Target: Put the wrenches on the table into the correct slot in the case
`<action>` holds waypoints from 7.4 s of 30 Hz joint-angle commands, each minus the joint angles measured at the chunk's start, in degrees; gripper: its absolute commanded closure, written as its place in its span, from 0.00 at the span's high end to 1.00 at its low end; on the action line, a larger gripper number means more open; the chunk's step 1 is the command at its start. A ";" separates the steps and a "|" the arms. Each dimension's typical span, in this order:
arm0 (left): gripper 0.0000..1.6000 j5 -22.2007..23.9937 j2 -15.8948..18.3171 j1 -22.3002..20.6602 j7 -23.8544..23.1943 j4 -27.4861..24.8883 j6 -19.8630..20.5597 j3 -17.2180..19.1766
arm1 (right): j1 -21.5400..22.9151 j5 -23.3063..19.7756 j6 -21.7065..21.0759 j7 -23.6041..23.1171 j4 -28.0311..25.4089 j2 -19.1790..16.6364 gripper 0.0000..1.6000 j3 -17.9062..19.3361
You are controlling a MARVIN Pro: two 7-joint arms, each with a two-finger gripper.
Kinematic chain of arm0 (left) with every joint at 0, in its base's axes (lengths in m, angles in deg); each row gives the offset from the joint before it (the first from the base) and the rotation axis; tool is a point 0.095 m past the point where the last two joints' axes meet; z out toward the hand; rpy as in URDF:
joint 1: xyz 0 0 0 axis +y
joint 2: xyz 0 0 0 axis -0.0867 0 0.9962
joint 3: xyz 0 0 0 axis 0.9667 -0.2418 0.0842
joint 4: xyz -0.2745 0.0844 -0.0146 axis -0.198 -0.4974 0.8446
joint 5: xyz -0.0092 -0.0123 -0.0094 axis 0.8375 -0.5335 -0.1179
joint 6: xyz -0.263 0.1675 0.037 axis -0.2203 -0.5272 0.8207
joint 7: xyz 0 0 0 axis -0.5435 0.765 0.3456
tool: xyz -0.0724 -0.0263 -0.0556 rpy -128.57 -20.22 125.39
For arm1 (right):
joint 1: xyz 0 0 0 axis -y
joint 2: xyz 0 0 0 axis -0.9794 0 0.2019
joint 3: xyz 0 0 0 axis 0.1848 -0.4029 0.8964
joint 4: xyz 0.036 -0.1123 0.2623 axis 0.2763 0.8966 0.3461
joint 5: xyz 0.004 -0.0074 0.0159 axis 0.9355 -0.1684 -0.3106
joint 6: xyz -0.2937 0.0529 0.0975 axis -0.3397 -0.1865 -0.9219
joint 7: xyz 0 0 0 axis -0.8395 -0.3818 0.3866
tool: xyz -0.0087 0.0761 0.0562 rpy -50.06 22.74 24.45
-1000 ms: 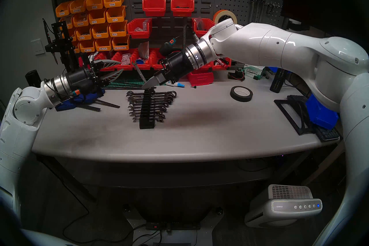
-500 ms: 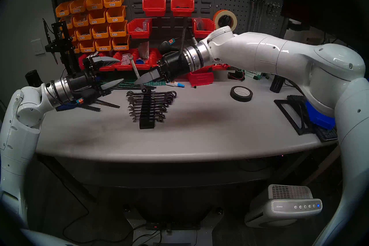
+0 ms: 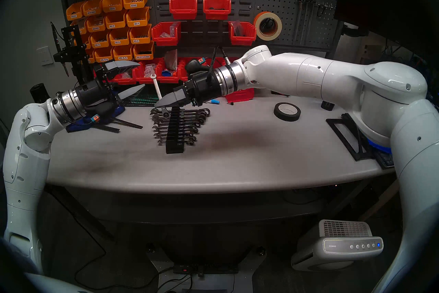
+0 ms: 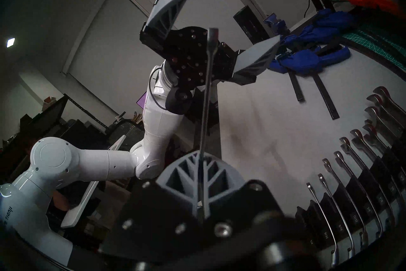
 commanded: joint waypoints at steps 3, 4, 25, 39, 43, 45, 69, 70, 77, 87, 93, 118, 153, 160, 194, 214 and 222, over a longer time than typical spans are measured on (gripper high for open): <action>1.00 -2.87 -0.84 0.65 5.20 -2.03 0.15 1.58 | 0.68 -2.05 -0.42 -2.06 1.80 2.35 0.00 2.28; 1.00 -3.24 -0.87 0.72 5.42 -2.01 0.15 1.51 | 0.64 -2.13 -0.48 -2.01 1.87 2.48 0.00 2.35; 0.85 -4.29 0.46 4.54 9.64 -4.98 0.15 1.92 | -1.46 -1.94 -1.09 -2.66 4.89 5.87 0.00 2.40; 0.91 -4.94 1.23 6.60 10.41 -5.26 0.15 1.48 | -1.42 -1.54 -1.85 -3.87 5.62 7.35 0.00 2.32; 0.92 -5.18 1.56 6.51 10.86 -5.08 0.15 1.24 | -1.77 -1.73 -2.00 -3.86 5.56 7.43 0.00 2.33; 0.91 -5.32 1.95 6.43 10.87 -5.00 0.15 1.06 | -1.82 -1.62 -2.07 -3.98 5.69 7.61 0.00 2.30; 0.81 -7.68 4.09 8.06 13.69 -2.92 0.15 0.14 | -1.88 -1.87 -4.24 -2.51 7.28 9.61 0.00 3.51; 0.80 -7.86 4.15 8.12 13.91 -2.86 0.15 0.06 | -1.92 -1.75 -4.35 -3.19 7.57 9.78 0.00 3.38; 0.76 -9.02 4.75 8.20 15.36 -2.85 0.15 -0.67 | -2.28 -1.88 -5.82 -1.28 5.70 9.34 0.00 3.81; 0.58 -10.13 5.23 8.34 16.83 -2.92 0.15 -1.11 | -2.43 -1.89 -6.83 0.31 3.94 8.58 0.00 4.71; 0.60 -10.49 5.68 8.69 17.64 -2.83 0.15 -0.95 | -2.55 -1.72 -6.90 1.16 2.84 7.59 0.00 5.20; 0.00 -10.79 8.03 10.37 18.69 -3.64 0.15 0.11 | -2.21 -0.95 -7.10 2.07 0.62 4.07 0.00 6.01; 0.00 -1.75 12.58 9.41 15.33 -3.09 0.15 -2.33 | -2.60 1.58 -3.27 -1.31 3.32 4.88 0.46 5.60; 0.00 0.33 13.91 9.28 13.76 -3.60 0.15 -2.97 | -2.07 3.25 -1.69 -1.32 2.43 4.19 0.58 5.22; 0.00 11.59 19.26 3.94 3.67 -2.66 0.86 -7.20 | 3.77 21.49 13.33 5.32 -14.51 -11.22 0.81 4.83; 0.00 22.49 23.79 3.74 -4.95 -6.47 4.08 -7.85 | 6.76 38.01 28.84 16.02 -33.05 -20.82 0.80 5.42; 0.00 26.47 25.68 2.48 -9.70 -6.99 7.69 -8.86 | 8.25 46.80 29.88 23.56 -39.77 -25.01 0.81 5.14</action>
